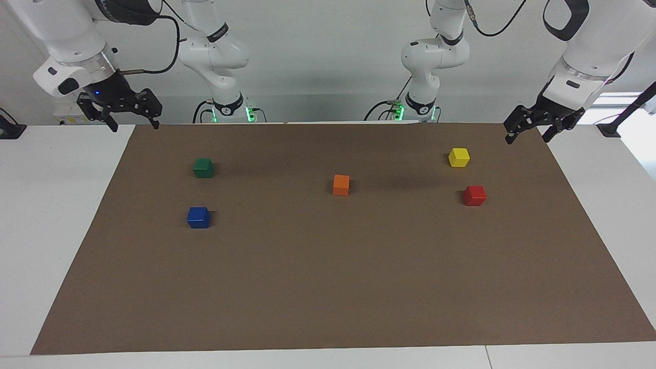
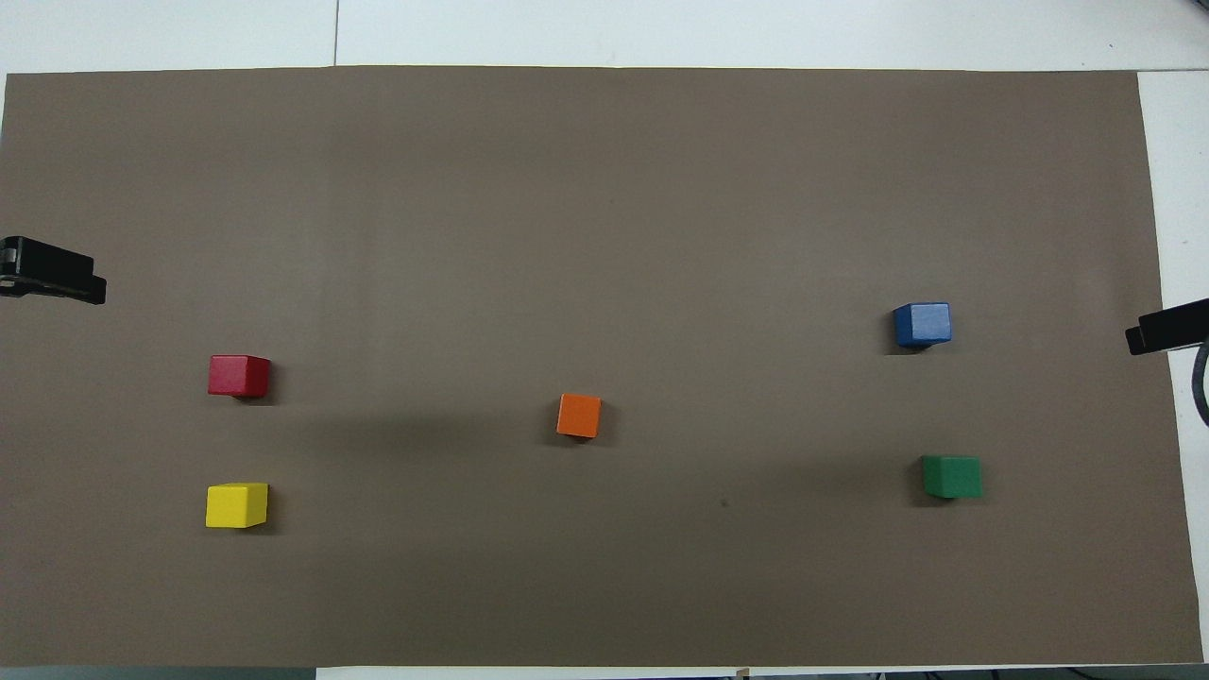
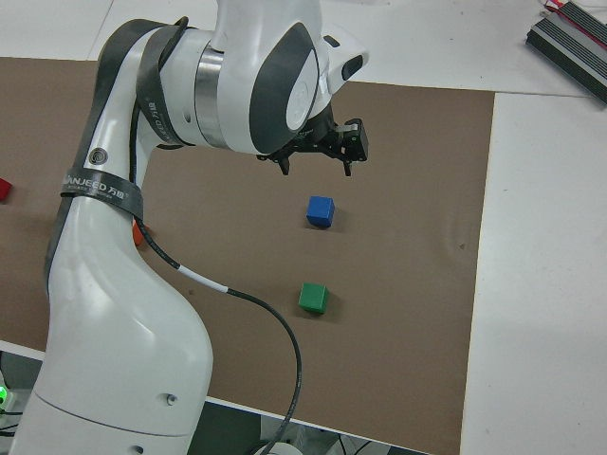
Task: Transfer red block to right arm and stack on blue block
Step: 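Move the left gripper toward the red cube while the right gripper advances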
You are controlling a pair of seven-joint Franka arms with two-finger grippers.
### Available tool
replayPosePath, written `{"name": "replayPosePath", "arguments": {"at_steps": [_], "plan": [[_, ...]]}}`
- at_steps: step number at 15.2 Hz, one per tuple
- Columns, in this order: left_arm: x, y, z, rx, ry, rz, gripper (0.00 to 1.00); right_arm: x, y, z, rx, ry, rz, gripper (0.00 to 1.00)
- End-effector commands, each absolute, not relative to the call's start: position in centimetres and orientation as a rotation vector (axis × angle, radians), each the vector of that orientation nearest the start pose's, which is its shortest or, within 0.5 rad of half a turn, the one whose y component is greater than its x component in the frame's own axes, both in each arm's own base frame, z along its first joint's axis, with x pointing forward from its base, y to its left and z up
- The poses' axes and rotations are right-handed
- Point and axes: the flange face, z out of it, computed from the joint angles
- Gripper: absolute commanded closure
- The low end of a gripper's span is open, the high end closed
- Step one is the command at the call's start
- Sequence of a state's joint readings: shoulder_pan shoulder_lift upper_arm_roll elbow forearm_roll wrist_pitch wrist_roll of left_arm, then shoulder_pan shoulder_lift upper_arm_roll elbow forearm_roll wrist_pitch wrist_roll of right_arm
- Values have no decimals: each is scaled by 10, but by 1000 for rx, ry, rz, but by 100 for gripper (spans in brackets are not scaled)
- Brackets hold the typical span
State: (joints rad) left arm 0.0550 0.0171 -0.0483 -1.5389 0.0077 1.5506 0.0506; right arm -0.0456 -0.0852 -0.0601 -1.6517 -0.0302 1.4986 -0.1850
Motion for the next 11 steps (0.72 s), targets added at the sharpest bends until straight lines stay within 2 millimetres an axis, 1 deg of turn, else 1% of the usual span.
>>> {"name": "replayPosePath", "arguments": {"at_steps": [1,3,5,7,9,11], "plan": [[558,-3,627,-3138,67,-5,0,509,-60,627,-3161,-115,99,0],[555,-1,625,-3138,77,-2,0,509,-60,627,-3161,-115,99,0],[554,-4,625,-3138,70,7,0,509,-60,627,-3161,-115,99,0],[549,4,620,-3138,-4,15,0,509,-61,627,-3160,-120,99,0],[549,11,599,-3134,-33,-74,0,508,-63,625,-3158,-137,108,0],[547,15,564,-3132,-44,-89,0,505,-63,621,-3157,-135,113,0]]}}
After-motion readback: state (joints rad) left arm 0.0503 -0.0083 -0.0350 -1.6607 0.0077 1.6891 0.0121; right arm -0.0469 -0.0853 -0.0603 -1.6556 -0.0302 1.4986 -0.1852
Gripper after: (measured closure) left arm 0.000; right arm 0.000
